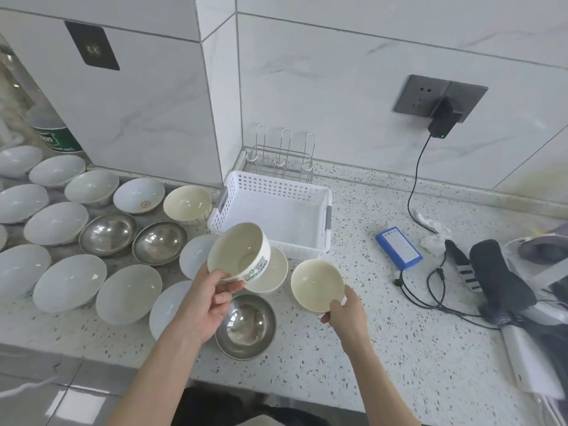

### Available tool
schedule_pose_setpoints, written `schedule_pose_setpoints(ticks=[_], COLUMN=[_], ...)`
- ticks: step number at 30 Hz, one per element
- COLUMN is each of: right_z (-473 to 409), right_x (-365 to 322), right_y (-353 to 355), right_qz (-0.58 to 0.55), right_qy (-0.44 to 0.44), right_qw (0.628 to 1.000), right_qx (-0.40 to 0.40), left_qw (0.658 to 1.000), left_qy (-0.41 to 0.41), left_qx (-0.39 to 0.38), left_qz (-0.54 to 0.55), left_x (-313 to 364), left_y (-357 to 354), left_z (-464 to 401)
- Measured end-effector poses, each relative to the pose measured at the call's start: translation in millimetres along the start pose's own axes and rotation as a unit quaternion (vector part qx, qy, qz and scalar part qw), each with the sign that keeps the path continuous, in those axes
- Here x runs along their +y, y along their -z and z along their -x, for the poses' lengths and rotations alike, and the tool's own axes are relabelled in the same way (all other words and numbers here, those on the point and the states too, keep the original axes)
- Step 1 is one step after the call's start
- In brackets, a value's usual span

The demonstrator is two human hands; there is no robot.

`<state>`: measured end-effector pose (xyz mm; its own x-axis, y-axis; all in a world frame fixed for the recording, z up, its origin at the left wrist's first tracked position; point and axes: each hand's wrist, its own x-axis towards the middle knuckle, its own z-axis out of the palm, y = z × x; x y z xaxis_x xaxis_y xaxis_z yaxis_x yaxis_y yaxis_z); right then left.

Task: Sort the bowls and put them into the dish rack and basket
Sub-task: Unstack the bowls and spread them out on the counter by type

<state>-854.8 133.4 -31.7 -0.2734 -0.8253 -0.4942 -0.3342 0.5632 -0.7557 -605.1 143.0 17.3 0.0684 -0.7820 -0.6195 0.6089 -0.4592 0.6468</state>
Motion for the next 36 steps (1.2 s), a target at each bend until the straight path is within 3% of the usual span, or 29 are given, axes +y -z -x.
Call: schedule_pose_setpoints(ticks=[21,29,33,36], right_z=[-11.9,-15.6,-7.5,3.1], right_x=[0.4,-3.4,1.2,7.0], right_y=[-21.5,-1.4,10.4,18.5], right_qz=[-0.076,-0.054,0.029,-0.012], right_qy=[-0.026,-0.036,0.004,0.053], right_qw=[0.997,0.996,0.999,0.997], right_qx=[0.005,-0.056,0.021,0.053], left_qw=[0.998,0.997,0.990,0.979], left_qy=[-0.003,-0.003,-0.016,-0.015], left_qx=[-0.006,-0.034,-0.064,-0.085], left_qz=[-0.062,-0.072,-0.124,-0.187], left_x=[-15.9,-31.3,-35.1,-38.1], left_y=[-10.5,-15.3,-21.0,-25.8], left_z=[-4.4,-5.7,-5.6,-3.4])
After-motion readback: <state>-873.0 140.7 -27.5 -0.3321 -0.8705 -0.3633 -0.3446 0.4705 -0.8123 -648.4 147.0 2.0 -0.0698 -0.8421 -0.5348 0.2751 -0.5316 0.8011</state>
